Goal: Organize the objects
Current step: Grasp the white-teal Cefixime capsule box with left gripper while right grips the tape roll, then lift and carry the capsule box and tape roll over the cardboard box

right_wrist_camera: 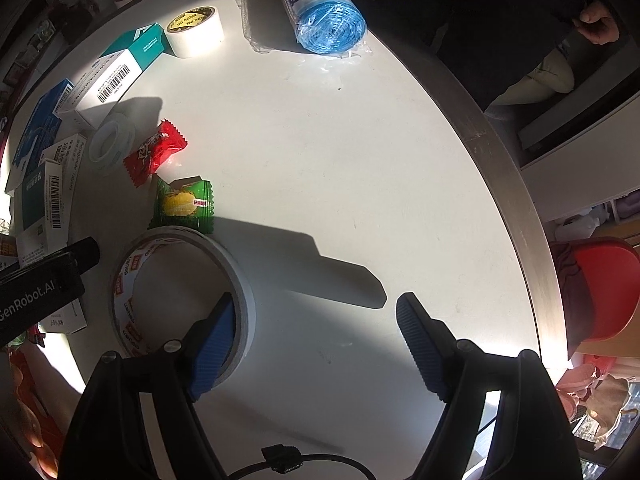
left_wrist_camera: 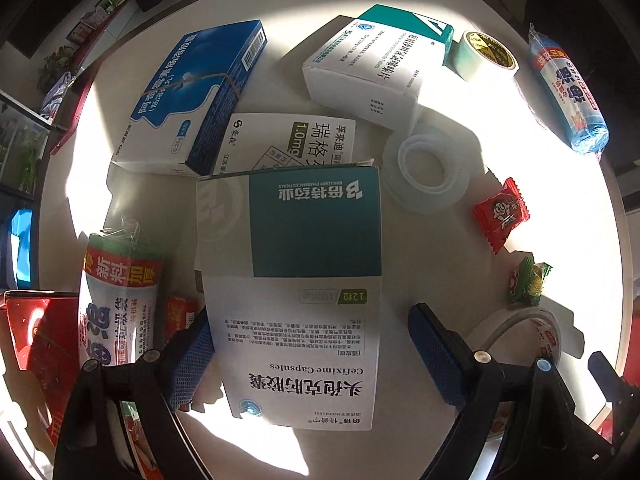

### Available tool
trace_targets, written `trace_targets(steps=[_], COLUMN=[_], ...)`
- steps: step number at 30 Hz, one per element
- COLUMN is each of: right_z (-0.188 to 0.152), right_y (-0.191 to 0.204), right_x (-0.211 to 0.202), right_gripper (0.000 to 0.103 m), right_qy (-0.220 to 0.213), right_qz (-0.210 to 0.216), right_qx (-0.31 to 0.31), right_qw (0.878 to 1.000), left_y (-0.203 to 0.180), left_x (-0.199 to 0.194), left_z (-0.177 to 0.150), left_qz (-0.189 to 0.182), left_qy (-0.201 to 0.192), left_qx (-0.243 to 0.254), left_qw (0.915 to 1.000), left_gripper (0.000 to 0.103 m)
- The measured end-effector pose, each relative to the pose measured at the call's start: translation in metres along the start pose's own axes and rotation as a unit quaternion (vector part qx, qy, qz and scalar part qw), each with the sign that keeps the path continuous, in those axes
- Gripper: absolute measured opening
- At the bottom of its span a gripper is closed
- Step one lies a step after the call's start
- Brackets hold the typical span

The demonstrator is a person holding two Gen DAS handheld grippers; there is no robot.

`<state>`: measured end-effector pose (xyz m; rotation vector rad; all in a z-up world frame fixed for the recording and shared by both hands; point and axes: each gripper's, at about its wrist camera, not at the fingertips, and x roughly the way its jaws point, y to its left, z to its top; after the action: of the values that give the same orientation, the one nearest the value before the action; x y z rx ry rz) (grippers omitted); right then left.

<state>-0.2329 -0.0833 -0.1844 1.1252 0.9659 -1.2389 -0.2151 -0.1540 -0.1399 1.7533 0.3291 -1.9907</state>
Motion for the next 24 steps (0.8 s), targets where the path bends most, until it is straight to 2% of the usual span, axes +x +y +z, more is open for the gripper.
trace_targets(steps=[4,5,8,10,11,13,15,24], right_z=[0.0,0.0,-0.001,-0.002,-0.002,-0.004,-0.006,-0.016], right_y=[0.002,0.003,0.004,0.007,0.009,0.013,0.016,0.002], right_x=[-0.001,-0.001,-0.003,-0.005,-0.006,-0.007,-0.008,-0.008], right_gripper=[0.079,0.079,0.068,0.048,0.042,0.023,0.01,0.007], right_qy=[-0.003,-0.004,-0.007,-0.007,-0.006,-0.005,-0.004,-0.007], right_qz=[-0.007,-0.007,0.004,0.016,0.021,0.027,0.037,0.075], right_qx=[-0.007,-0.009,-0.013,-0.018,-0.023,-0.029,-0.038,-0.028], right_qw=[1.0,1.0,1.0,1.0,0.999,0.999,0.999,0.997], left_y=[0.012,0.015,0.02,0.024,0.025,0.027,0.029,0.039], left_x=[0.002,0.001,-0.003,-0.004,-0.004,-0.005,-0.005,-0.01], left_z=[0.0,0.0,0.0,-0.001,-0.002,-0.003,-0.005,-0.013], left_qz=[-0.038,-0.036,-0.036,-0.041,-0.041,-0.042,-0.043,-0.071], left_qy=[0.015,0.014,0.011,0.013,0.013,0.011,0.01,0.012], left_qx=[-0.026,-0.029,-0.03,-0.035,-0.035,-0.036,-0.033,-0.036], left_qw=[0.9988,0.9988,0.9988,0.9985,0.9985,0.9984,0.9985,0.9968], left_gripper=[0.089,0.086,0.075,0.075,0.075,0.075,0.075,0.075])
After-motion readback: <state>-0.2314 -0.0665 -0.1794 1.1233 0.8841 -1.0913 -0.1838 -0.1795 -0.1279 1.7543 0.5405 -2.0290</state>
